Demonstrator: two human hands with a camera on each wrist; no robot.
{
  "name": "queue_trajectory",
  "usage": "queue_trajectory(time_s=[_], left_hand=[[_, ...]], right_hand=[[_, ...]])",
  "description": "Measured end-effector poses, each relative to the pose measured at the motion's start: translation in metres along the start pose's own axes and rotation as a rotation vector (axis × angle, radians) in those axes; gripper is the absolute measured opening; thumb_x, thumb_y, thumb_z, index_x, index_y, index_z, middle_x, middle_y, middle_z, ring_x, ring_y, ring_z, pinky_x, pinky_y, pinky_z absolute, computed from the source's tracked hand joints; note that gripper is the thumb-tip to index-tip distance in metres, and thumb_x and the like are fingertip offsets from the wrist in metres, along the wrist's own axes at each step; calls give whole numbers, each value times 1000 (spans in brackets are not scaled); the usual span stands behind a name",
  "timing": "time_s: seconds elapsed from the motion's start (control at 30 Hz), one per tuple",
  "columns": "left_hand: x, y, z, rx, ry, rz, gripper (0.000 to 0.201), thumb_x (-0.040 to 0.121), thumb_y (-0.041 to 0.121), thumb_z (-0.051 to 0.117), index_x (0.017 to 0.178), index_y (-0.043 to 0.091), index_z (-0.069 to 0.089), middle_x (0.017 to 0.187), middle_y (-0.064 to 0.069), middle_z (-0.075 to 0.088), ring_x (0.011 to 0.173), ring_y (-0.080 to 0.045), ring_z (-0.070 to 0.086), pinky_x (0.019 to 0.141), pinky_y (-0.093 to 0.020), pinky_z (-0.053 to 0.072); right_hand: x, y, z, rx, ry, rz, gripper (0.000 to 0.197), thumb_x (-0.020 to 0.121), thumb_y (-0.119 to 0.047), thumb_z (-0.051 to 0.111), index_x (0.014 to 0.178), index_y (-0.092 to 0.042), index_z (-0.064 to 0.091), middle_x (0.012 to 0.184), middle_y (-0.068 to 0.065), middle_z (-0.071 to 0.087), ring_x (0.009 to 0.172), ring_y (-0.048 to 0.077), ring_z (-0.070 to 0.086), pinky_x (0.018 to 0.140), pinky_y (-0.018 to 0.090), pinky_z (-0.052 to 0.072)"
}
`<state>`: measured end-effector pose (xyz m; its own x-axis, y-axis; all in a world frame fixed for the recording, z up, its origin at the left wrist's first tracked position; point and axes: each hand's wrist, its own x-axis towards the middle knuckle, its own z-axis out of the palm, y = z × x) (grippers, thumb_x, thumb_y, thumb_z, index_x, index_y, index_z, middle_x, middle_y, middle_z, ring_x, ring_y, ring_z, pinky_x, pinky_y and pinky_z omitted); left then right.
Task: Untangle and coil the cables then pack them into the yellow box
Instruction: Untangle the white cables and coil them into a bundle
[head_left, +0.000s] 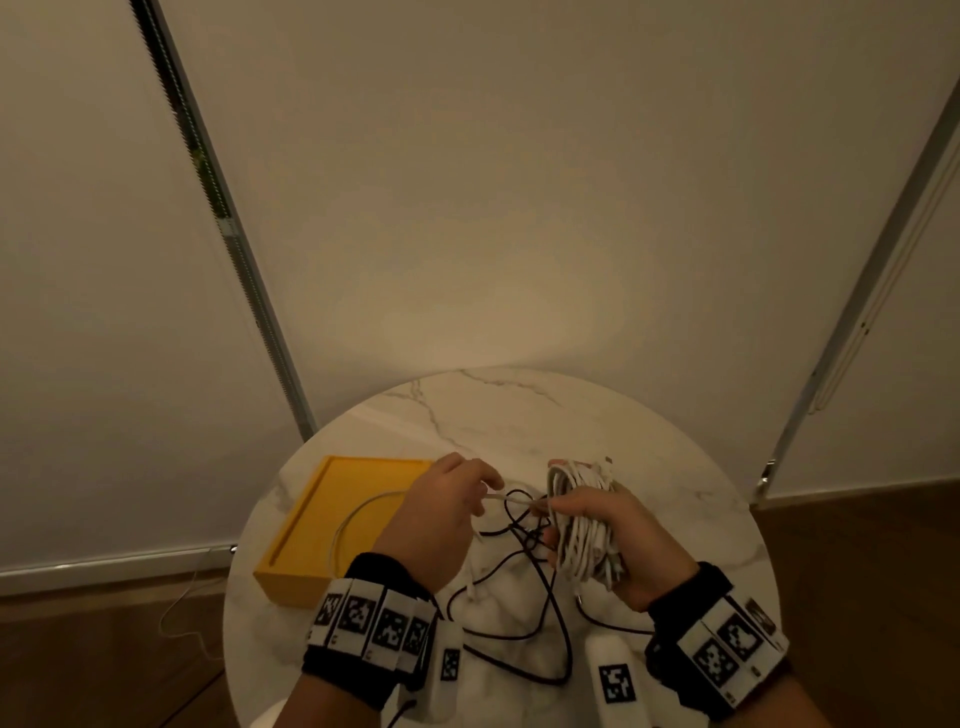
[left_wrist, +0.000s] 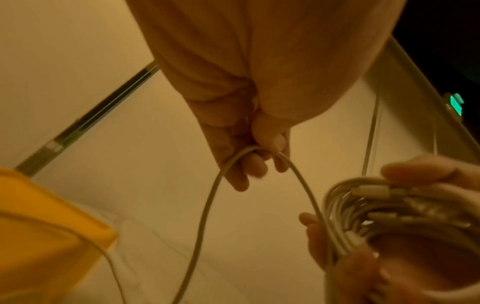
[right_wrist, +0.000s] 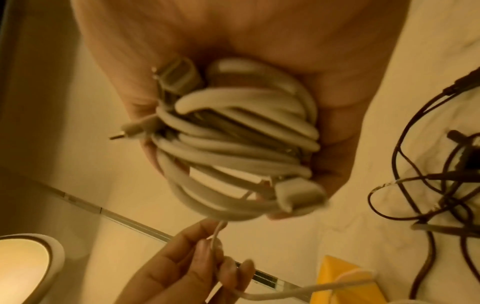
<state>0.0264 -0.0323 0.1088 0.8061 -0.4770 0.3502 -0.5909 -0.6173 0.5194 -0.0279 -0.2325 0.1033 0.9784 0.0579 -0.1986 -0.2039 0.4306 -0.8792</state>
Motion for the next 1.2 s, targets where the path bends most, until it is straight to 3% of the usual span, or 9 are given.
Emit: queue_trajectory(time_s=[0.13, 0.23, 0.3, 0.47, 0.67, 0.77, 0.87, 1.07, 1.2], left_hand=[[-4, 9, 7, -146, 41, -160, 26, 107, 19, 38, 113, 20, 63, 106, 6, 59, 93, -8, 54, 74, -7, 40], [-9, 24, 14, -355, 38, -250, 28, 104, 35, 43, 105, 20, 67, 91, 4, 68, 83, -2, 59, 72, -18, 48], [-9, 33, 17, -415, -22, -294, 27, 102, 38, 48, 113, 21, 64, 85, 5, 71, 75, 2, 63, 64, -16, 48], [-8, 38, 20, -456, -97, -292, 39, 98, 14, 60, 135, 13, 53, 82, -1, 73, 64, -2, 68, 58, -15, 50], [-11, 31, 20, -442, 8, -380, 24, 103, 15, 50, 122, 8, 63, 67, 1, 63, 52, 1, 58, 54, -17, 48], [-10, 25, 21, -639, 194, -552, 25, 105, 15, 44, 117, 6, 65, 63, -5, 61, 57, -11, 59, 58, -29, 50], [-8, 38, 17, -903, 231, -617, 22, 103, 9, 49, 102, 1, 70, 70, -7, 61, 67, -19, 63, 63, -29, 57], [-13, 64, 17, -1096, 77, -502, 17, 96, 2, 58, 98, -4, 73, 72, -3, 72, 70, -13, 67, 70, -28, 61], [-14, 67, 16, -1046, 42, -405, 16, 93, 1, 61, 101, -2, 75, 87, -14, 76, 79, -19, 72, 71, -29, 59]], right_hand=[[9, 16, -5, -14, 150, -122, 67, 56, -20, 83, 115, 2, 60, 93, 25, 60, 70, 33, 65, 68, 45, 56], [13, 24, -7, -21, 193, -183, 68, 61, -21, 83, 114, 12, 57, 87, 28, 58, 78, 41, 65, 73, 50, 57], [13, 26, -4, -53, 163, -215, 72, 57, -26, 86, 115, 8, 58, 92, 36, 58, 88, 51, 65, 79, 58, 56], [9, 28, 1, -113, 40, -302, 63, 56, -22, 81, 115, -10, 61, 91, 20, 65, 84, 35, 65, 78, 48, 54], [10, 29, 1, 9, 144, -354, 66, 57, -15, 79, 118, -5, 57, 98, 21, 65, 77, 31, 63, 65, 40, 56], [13, 30, -2, 18, 228, -346, 60, 63, -9, 73, 119, -2, 54, 97, 20, 64, 77, 30, 62, 65, 41, 56], [15, 33, -3, 23, 238, -343, 63, 59, -13, 80, 115, 0, 54, 91, 17, 65, 80, 34, 61, 72, 46, 55], [13, 33, 2, 25, 184, -377, 65, 68, -24, 86, 119, -1, 54, 91, 14, 69, 89, 36, 68, 86, 55, 55], [12, 31, 2, 55, 185, -359, 78, 64, -34, 88, 124, 1, 50, 92, 13, 66, 88, 34, 67, 85, 53, 55]])
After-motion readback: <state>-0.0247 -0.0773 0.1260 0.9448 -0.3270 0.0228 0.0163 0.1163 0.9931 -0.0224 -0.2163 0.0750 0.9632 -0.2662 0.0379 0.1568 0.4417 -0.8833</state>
